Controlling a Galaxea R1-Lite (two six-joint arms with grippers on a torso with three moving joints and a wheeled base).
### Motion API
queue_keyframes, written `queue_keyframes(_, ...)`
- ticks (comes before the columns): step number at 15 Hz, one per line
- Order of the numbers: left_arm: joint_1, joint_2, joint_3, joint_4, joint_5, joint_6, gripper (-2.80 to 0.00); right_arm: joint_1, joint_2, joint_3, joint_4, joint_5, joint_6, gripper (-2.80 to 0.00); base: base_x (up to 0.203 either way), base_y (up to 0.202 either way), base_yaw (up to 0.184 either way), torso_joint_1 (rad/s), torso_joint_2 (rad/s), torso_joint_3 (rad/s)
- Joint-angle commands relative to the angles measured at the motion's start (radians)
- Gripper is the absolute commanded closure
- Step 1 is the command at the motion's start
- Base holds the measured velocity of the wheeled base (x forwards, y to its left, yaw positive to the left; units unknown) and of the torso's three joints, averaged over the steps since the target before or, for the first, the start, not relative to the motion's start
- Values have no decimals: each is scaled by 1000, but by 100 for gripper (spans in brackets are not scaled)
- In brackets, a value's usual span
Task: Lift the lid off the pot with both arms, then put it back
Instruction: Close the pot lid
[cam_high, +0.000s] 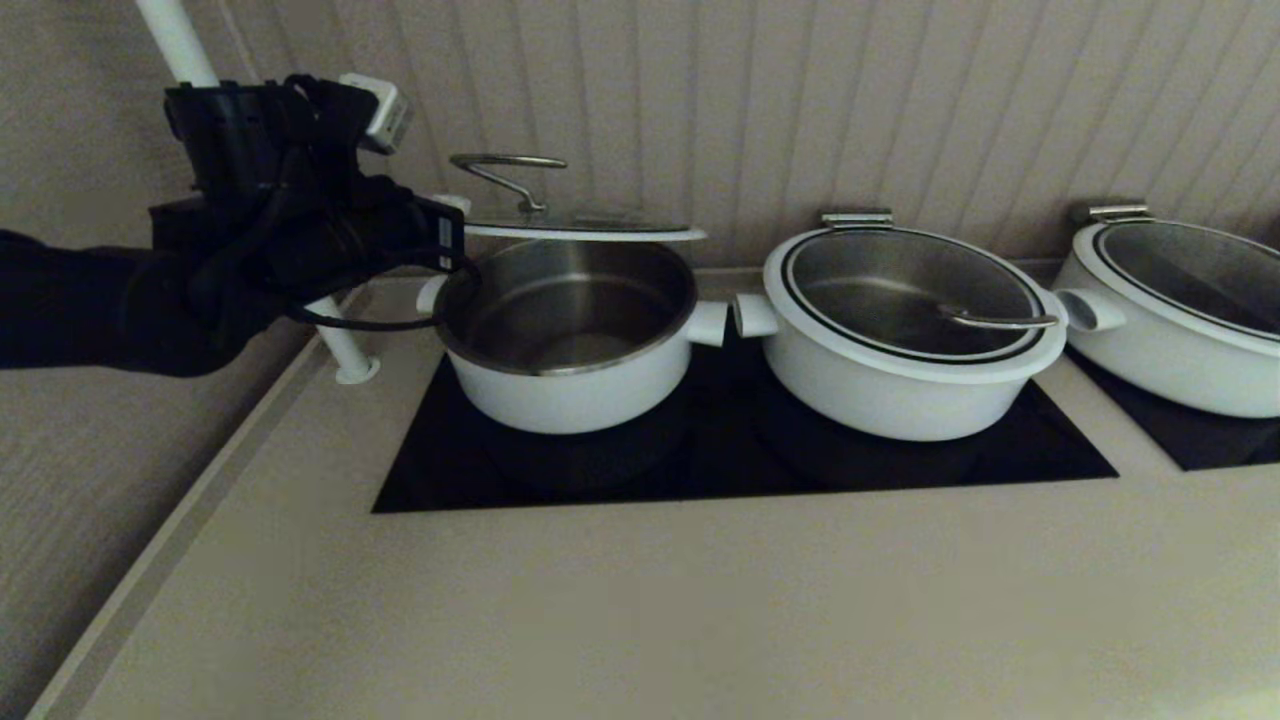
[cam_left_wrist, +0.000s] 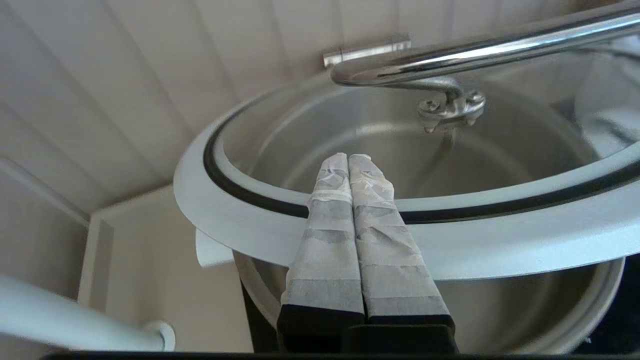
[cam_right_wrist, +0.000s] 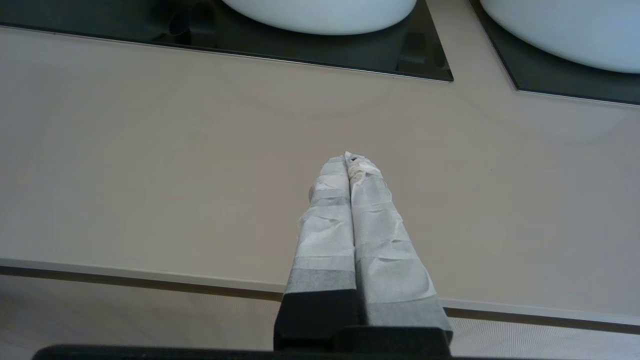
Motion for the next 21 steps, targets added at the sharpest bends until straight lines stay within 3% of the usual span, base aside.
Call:
queue_keyframes(1,0,-9,29,-3,0,-1,0,0,2,0,0,1,0,0,0,0,0,0,0,0)
queue_keyframes(6,0,0,125,-130,1,1,0,0,2,0,0,1,0,0,0,0,0,0,0,0)
queue_keyframes(12,0,1,197,-148,3,-2,0,0,2,1,0,1,-2,0,0,0,0,0,0,0)
queue_keyframes(21,0,35,299,-287,5,-10,0,0,2,1,0,1,-2,0,0,0,0,0,0,0)
